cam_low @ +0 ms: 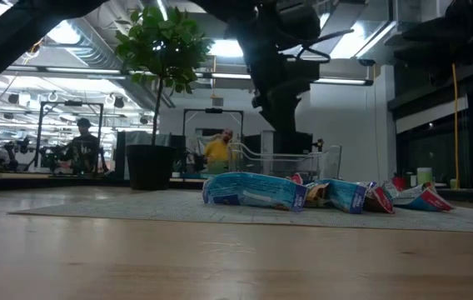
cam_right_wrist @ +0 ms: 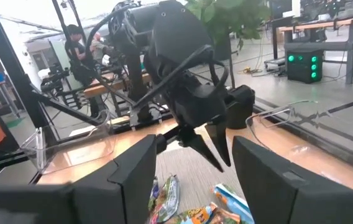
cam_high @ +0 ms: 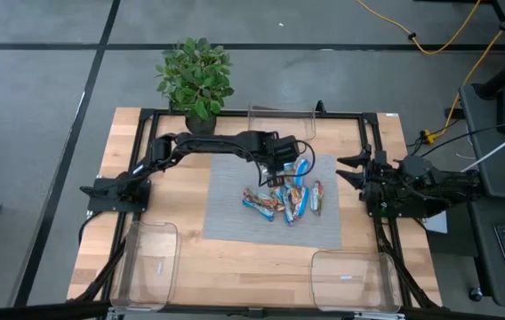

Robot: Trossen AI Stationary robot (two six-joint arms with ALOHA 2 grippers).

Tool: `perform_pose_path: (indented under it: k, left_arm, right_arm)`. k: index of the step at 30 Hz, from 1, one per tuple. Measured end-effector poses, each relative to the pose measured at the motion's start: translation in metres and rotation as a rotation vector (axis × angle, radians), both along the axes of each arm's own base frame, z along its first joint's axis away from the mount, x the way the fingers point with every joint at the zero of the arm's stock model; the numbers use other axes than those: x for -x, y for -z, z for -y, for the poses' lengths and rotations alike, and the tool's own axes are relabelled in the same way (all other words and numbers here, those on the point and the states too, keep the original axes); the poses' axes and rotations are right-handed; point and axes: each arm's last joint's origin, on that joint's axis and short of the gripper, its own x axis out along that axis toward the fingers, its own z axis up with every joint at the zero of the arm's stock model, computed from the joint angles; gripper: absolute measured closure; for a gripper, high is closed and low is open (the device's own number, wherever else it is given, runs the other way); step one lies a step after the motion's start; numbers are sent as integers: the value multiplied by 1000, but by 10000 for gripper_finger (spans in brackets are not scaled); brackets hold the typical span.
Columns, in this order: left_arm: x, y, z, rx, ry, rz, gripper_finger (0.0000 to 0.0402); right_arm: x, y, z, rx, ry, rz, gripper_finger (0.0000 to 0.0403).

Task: Pick and place Granola Bars by type
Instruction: Put the yellow granola bar into the top transparent bin

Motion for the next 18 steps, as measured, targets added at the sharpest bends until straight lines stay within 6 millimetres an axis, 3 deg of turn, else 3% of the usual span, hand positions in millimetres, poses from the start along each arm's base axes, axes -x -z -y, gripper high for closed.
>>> perform_pose_path:
  k: [9,18]
  left_arm:
    - [-7,28,8,11,24,-72,205]
    - [-12,58,8,7,23,-145,193]
  right_arm:
    - [0,3,0,0,-2,-26,189]
    - [0,3,-1,-3,-19,-27,189]
